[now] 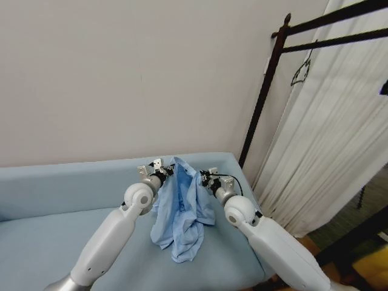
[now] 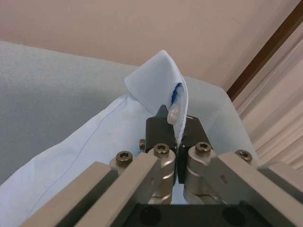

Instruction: Pick up the clothes from the sofa and hang them on the clothes hanger.

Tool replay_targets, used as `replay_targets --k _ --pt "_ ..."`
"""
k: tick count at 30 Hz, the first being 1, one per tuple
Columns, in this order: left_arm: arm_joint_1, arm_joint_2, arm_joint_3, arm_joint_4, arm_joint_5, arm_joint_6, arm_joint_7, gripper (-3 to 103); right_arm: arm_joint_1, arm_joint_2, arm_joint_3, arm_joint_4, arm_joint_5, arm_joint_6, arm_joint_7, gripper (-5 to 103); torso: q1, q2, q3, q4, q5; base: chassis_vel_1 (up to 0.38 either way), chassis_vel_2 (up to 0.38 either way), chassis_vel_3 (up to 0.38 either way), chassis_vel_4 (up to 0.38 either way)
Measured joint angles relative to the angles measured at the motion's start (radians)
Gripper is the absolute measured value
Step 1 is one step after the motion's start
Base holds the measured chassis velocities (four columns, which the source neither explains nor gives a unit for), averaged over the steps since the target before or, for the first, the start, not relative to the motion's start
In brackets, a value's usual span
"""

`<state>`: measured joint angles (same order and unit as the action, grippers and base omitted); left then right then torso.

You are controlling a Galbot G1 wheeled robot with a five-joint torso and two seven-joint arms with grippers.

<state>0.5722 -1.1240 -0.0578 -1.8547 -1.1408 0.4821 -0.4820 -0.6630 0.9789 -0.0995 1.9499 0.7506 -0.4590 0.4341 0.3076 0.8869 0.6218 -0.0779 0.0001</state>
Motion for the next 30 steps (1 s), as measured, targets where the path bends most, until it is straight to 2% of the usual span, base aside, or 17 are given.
replay_targets --k 2,3,5,8,11,12,13,14,17,18,19,25,30 --pt "-0.002 0.001 0.001 0.004 0.0 0.0 0.005 0 -0.006 -0.002 -0.001 0.003 0.0 -0.001 0.0 34 0.0 0.0 0.0 0.0001 -0.0001 0.0 0.0 0.0 0.0" --pt "-0.002 0.001 0.001 0.004 0.0 0.0 0.005 0 -0.006 -0.002 -0.001 0.003 0.0 -0.001 0.0 34 0.0 0.0 0.0 0.0001 -0.0001 0.0 0.0 0.0 0.0" --pt "-0.002 0.005 0.002 0.007 0.0 -0.003 0.015 0 -0.015 -0.004 -0.001 0.004 0.009 -0.003 0.001 45 0.0 0.0 0.0 0.0001 -0.0001 0.0 0.0 0.0 0.0" --pt "-0.002 0.008 0.002 0.007 0.001 -0.005 0.021 0 -0.022 -0.004 -0.001 0.007 0.035 -0.007 0.008 51 0.0 0.0 0.0 0.0001 -0.0001 0.0 0.0 0.0 0.0" --pt "-0.002 0.011 0.002 0.009 0.001 -0.007 0.028 0 -0.043 0.016 -0.032 0.021 0.17 -0.021 0.081 67 0.0 0.0 0.0 0.0 -0.0002 0.0 0.0 0.0 0.0" --pt "-0.002 0.012 0.003 0.01 0.001 -0.007 0.029 0 -0.052 0.027 -0.044 0.024 0.207 -0.023 0.103 67 0.0 0.0 0.0 0.0 -0.0002 0.0 0.0 0.0 0.0" --pt "-0.002 0.012 0.003 0.01 0.001 -0.008 0.029 0 -0.057 0.035 -0.051 0.026 0.227 -0.024 0.117 73 0.0 0.0 0.0 0.0001 -0.0002 0.0 0.0 0.0 0.0" --pt "-0.002 0.012 0.003 0.01 0.001 -0.008 0.029 0 -0.057 0.035 -0.051 0.026 0.227 -0.024 0.117 73 0.0 0.0 0.0 0.0001 -0.0002 0.0 0.0 0.0 0.0" --pt "-0.005 0.021 0.011 0.014 0.001 -0.008 0.029 0 -0.081 0.088 -0.088 0.017 0.325 -0.024 0.216 89 0.0 0.0 0.0 0.0002 -0.0002 0.0 0.0 0.0 0.0" --pt "-0.006 0.022 0.012 0.014 0.001 -0.008 0.029 0 -0.082 0.096 -0.091 0.011 0.34 -0.024 0.231 89 0.0 0.0 0.0 0.0002 -0.0003 0.0 0.0 0.0 0.0" --pt "-0.008 0.022 0.013 0.015 0.001 -0.008 0.029 0 -0.083 0.119 -0.093 -0.01 0.367 -0.021 0.257 97 0.0 0.0 0.0 0.0001 -0.0003 0.0 0.0 0.0 0.0" --pt "-0.012 0.022 0.014 0.014 0.0 -0.008 0.029 0 -0.08 0.159 -0.081 -0.081 0.328 -0.011 0.215 100 0.0 0.0 0.0 0.0 -0.0003 0.0 0.0 0.0 0.0" --pt "-0.015 0.03 0.016 0.007 -0.003 -0.007 0.029 0 -0.051 0.235 -0.052 -0.198 0.304 0.001 0.209 100 0.0 0.0 0.0 0.0001 -0.0003 0.0 0.0 0.0 0.0"
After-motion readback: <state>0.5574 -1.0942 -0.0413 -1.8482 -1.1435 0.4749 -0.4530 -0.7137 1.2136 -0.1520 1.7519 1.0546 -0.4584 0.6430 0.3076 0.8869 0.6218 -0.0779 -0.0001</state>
